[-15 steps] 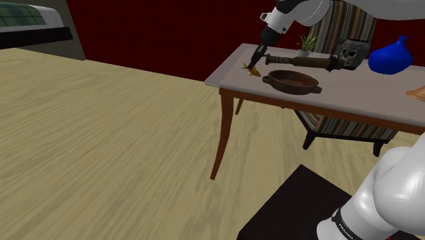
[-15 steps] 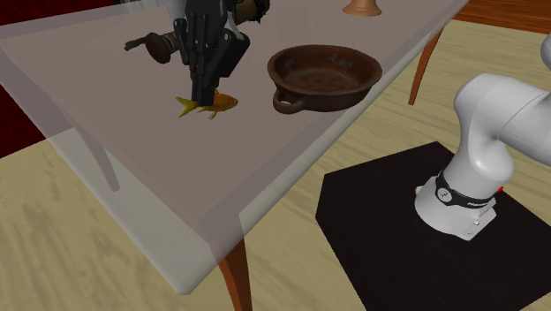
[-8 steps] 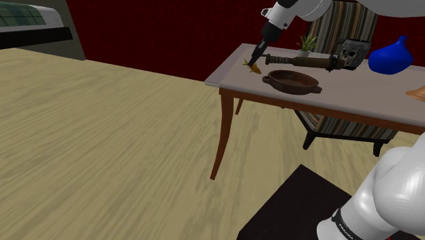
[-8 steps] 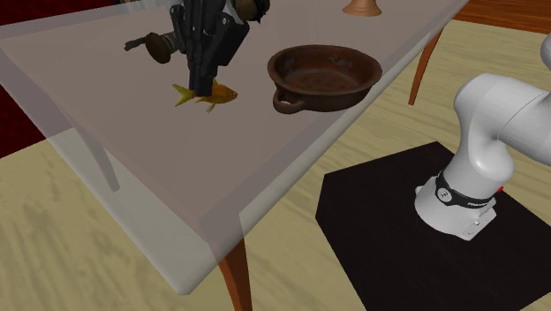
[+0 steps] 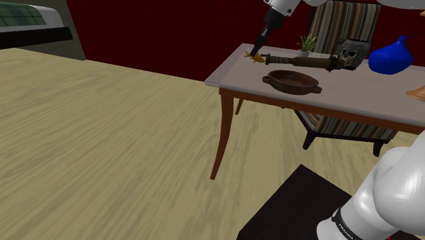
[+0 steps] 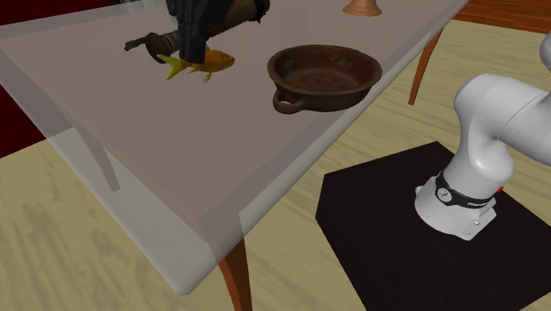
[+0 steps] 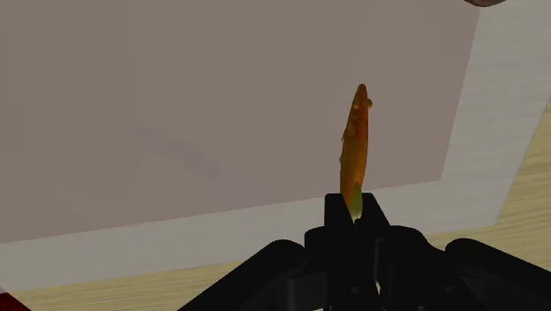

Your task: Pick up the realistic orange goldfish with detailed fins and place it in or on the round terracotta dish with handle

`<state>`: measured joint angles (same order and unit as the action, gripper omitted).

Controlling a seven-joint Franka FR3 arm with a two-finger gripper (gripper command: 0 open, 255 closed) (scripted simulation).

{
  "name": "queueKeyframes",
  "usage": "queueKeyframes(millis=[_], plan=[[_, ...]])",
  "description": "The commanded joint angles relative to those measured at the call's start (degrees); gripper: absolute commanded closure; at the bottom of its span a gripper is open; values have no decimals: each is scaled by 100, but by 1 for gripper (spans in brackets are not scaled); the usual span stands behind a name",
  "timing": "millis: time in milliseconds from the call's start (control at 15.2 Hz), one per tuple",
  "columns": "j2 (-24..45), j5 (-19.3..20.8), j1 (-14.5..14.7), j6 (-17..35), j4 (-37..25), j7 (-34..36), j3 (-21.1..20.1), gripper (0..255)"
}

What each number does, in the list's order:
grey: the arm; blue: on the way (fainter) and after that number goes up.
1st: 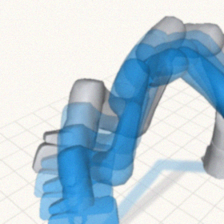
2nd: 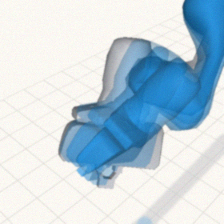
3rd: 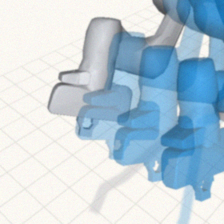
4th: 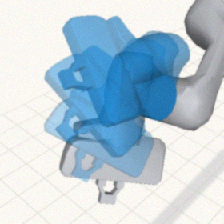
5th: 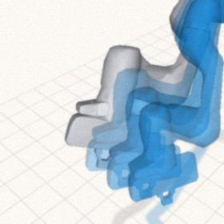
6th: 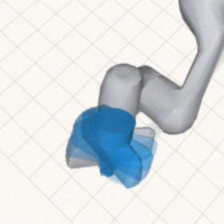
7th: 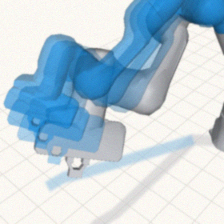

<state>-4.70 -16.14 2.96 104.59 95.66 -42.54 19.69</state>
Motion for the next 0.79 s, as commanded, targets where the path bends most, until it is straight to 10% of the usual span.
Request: queueKeyframes(millis=[0,726], plan=[[41,-3,0,-164,-206,43,4,255],[110,-9,-38,-962,-1073,179,60,255]])
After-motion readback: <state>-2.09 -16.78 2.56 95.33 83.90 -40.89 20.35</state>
